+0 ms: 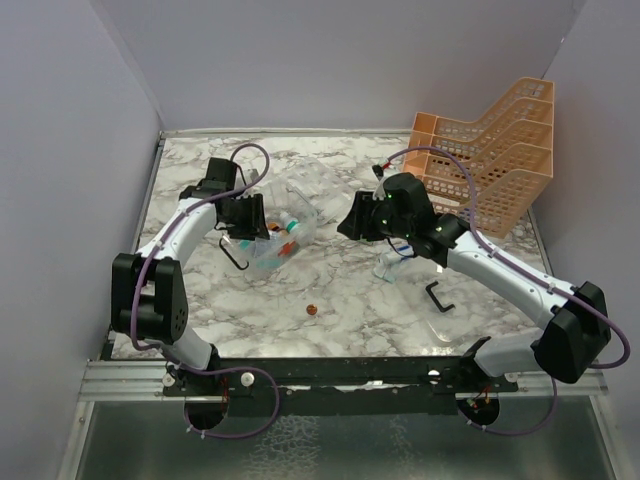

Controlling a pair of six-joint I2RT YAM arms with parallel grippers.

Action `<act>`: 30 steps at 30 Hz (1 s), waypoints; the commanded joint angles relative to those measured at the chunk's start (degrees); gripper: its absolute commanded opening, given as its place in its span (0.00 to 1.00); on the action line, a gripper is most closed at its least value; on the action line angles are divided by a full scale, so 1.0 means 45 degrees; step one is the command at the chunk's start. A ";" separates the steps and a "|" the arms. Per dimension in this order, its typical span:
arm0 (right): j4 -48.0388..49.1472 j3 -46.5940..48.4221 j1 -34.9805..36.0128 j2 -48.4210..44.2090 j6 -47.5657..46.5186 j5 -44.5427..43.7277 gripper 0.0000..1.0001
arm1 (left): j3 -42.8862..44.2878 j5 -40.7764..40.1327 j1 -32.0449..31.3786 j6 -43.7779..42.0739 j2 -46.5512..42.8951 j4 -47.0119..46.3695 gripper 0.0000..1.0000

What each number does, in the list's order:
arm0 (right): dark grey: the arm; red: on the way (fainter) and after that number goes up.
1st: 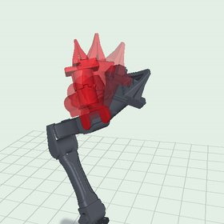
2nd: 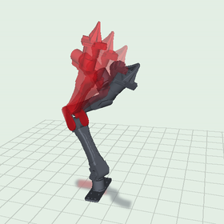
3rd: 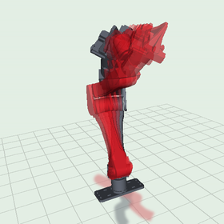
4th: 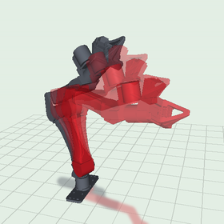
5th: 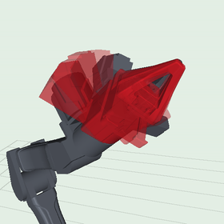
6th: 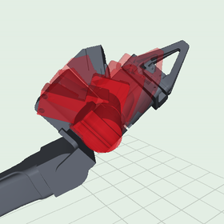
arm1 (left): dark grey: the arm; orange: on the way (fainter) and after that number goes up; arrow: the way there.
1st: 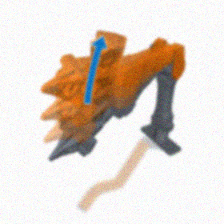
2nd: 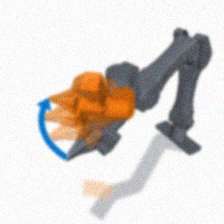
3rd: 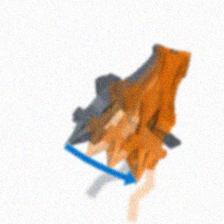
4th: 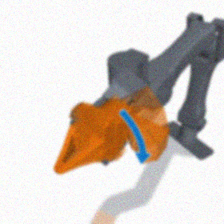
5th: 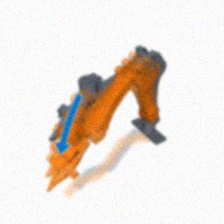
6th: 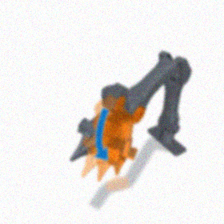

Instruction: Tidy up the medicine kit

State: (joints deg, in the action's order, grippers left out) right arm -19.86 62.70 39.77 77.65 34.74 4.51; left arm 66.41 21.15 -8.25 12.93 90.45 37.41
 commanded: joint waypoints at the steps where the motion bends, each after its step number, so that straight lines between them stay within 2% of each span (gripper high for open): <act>1: 0.0390 -0.0033 0.0059 0.0160 0.0092 0.0225 0.46 | 0.0527 -0.1319 0.0056 -0.0028 -0.0404 0.0606 0.44; 12: 0.0364 -0.0013 0.0069 0.0386 0.0226 0.0144 0.46 | 0.1065 -0.2185 -0.0174 -0.0449 -0.0723 0.0362 0.41; 16: 0.0409 0.0056 0.0066 0.0517 0.0285 0.0152 0.45 | 0.0798 -0.2253 -0.0520 -0.0259 -0.0697 -0.0329 0.41; 19: 0.0443 0.0109 0.0068 0.0647 0.0287 0.0169 0.45 | 0.0446 -0.3043 -0.0790 0.0013 -0.0740 -0.1248 0.41; 21: 0.0467 0.0110 0.0055 0.0737 0.0321 0.0193 0.45 | 0.0291 -0.3791 -0.0938 0.0194 -0.0707 -0.1833 0.37; 26: 0.0448 0.0121 0.0069 0.0914 0.0411 0.0189 0.44 | 0.0224 -0.5827 -0.1255 0.0785 -0.0195 -0.2094 0.19; 30: 0.0460 0.0054 0.0068 0.0981 0.0461 0.0154 0.44 | -0.0255 -0.5787 -0.1349 0.0813 0.0155 -0.2307 0.11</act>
State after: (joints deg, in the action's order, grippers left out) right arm -19.64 62.70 39.77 81.19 36.01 4.60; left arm 67.66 -0.58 -13.87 15.27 89.34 29.52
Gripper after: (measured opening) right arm 0.439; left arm 0.141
